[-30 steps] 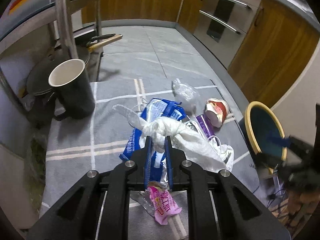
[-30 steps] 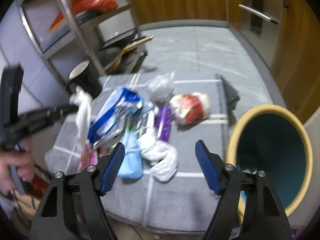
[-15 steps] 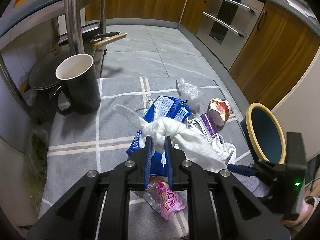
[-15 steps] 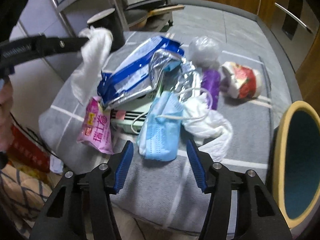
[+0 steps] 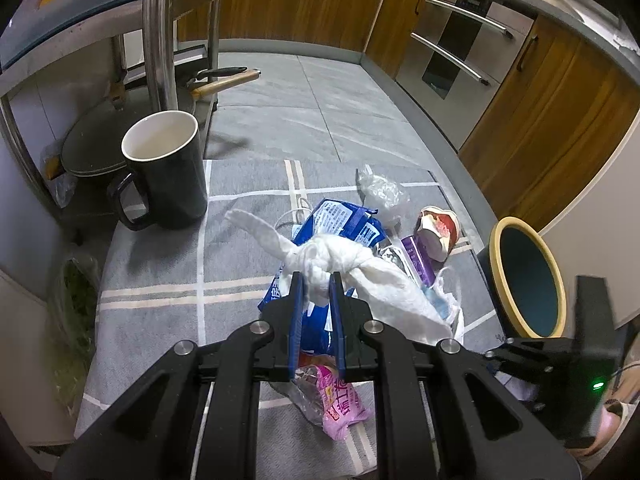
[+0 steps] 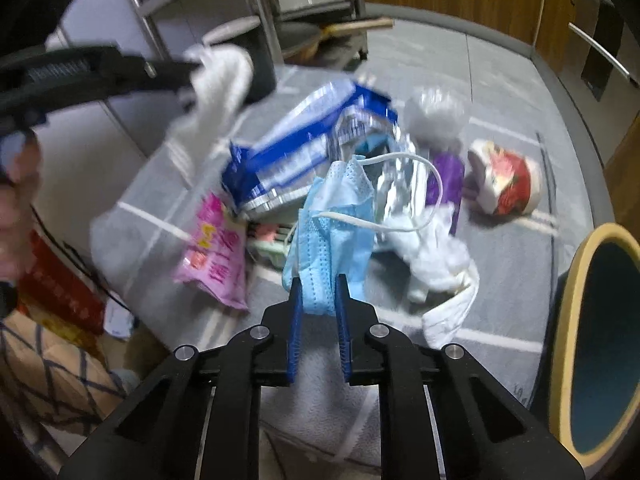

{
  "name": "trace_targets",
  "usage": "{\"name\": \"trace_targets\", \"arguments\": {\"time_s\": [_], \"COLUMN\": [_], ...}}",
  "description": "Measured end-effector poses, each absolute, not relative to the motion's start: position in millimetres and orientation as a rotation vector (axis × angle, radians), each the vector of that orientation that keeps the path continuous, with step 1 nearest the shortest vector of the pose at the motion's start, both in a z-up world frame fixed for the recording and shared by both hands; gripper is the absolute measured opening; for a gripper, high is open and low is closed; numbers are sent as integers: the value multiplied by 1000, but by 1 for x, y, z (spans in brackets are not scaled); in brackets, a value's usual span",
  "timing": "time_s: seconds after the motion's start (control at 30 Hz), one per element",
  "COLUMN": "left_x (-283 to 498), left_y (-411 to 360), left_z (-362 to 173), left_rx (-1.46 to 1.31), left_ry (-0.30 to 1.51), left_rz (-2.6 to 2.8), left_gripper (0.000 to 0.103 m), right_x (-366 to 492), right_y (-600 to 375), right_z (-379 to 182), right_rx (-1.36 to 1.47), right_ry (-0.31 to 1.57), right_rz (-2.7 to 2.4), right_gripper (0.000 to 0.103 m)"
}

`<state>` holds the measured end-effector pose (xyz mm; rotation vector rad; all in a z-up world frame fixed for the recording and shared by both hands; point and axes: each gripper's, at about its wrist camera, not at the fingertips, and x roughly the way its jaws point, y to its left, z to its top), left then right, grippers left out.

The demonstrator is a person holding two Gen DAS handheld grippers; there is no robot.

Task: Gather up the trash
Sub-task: 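Grasp the blue face mask with the right gripper and lift it, then drop the mask into the bin with the right gripper while the left drops the tissue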

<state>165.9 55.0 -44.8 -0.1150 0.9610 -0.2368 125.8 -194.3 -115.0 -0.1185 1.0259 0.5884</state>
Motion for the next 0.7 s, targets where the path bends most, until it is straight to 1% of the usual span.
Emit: {"name": "trace_targets", "arguments": {"time_s": [0.37, 0.53, 0.7], "left_x": [168, 171, 173], "left_y": [52, 37, 6], "left_z": [-34, -25, -18], "left_rx": [-129, -127, -102], "left_ry": [936, 920, 909], "left_rz": [-228, -251, -295], "left_gripper": [12, 12, 12], "right_x": [134, 136, 137], "right_y": [-224, -255, -285], "right_z": [-56, -43, -41], "right_rx": [5, 39, 57], "right_ry": [885, 848, 842], "right_rz": [575, 520, 452], "right_gripper": [17, 17, 17]}}
